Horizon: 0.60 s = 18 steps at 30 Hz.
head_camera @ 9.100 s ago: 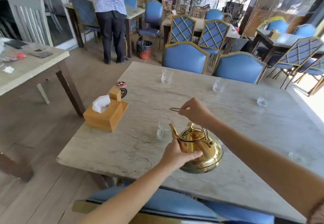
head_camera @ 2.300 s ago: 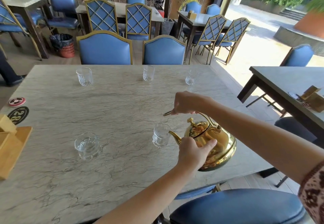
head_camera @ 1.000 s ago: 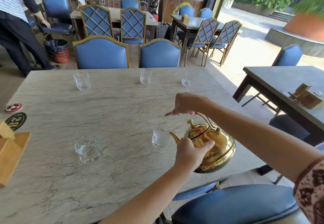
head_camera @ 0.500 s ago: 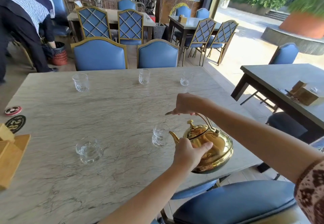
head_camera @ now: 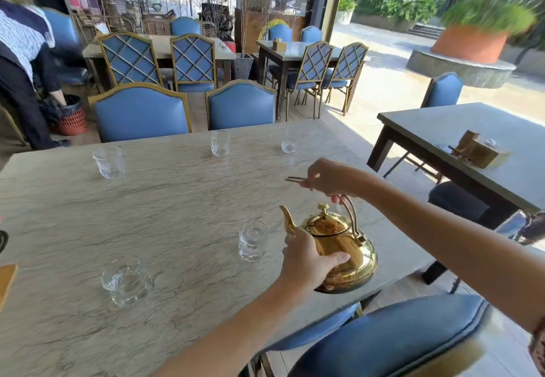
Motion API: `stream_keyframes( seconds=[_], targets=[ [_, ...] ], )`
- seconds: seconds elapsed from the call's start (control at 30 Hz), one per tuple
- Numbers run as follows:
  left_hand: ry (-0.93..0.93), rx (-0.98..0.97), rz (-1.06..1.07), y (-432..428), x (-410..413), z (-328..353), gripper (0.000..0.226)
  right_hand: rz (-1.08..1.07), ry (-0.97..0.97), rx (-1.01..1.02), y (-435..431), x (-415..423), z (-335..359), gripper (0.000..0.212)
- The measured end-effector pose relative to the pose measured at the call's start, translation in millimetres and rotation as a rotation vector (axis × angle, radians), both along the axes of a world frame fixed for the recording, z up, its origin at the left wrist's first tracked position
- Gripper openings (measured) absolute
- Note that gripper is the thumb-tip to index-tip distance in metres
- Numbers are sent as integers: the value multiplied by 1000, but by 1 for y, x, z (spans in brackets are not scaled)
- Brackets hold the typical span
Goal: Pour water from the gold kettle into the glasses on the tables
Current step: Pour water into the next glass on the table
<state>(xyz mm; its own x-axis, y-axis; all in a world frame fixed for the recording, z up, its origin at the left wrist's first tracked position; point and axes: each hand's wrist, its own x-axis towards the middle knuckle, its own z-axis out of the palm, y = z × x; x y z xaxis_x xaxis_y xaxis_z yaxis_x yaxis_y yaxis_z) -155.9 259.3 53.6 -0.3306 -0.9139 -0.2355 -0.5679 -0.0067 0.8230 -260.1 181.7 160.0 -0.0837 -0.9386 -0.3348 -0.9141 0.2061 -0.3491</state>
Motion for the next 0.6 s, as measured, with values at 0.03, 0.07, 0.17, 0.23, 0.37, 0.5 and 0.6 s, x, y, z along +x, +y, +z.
stream_keyframes(
  seconds=[0.03, 0.07, 0.17, 0.23, 0.37, 0.5, 0.6],
  targets=[
    [-11, -30, -19, -5, -5, 5, 100, -18, -3, -15, 0, -8, 7, 37],
    [-19, -55, -38, -10, -12, 10, 99, -38, -7, -29, 1, -15, 15, 36],
    [-22, -88, -88, -23, -35, 23, 98, -107, -27, -64, 2, -43, 31, 34],
    [-18, -98, -122, -29, -54, 27, 95, -156, -33, -82, 1, -65, 35, 33],
    [-4, -47, -184, -37, -95, 27, 88, -210, -26, -77, -4, -110, 26, 35],
    [28, 64, -207, -40, -136, 16, 84, -259, 45, 42, -25, -156, 1, 42],
    [44, 134, -199, -43, -165, 8, 84, -286, 99, 133, -44, -189, -20, 46]
  ],
)
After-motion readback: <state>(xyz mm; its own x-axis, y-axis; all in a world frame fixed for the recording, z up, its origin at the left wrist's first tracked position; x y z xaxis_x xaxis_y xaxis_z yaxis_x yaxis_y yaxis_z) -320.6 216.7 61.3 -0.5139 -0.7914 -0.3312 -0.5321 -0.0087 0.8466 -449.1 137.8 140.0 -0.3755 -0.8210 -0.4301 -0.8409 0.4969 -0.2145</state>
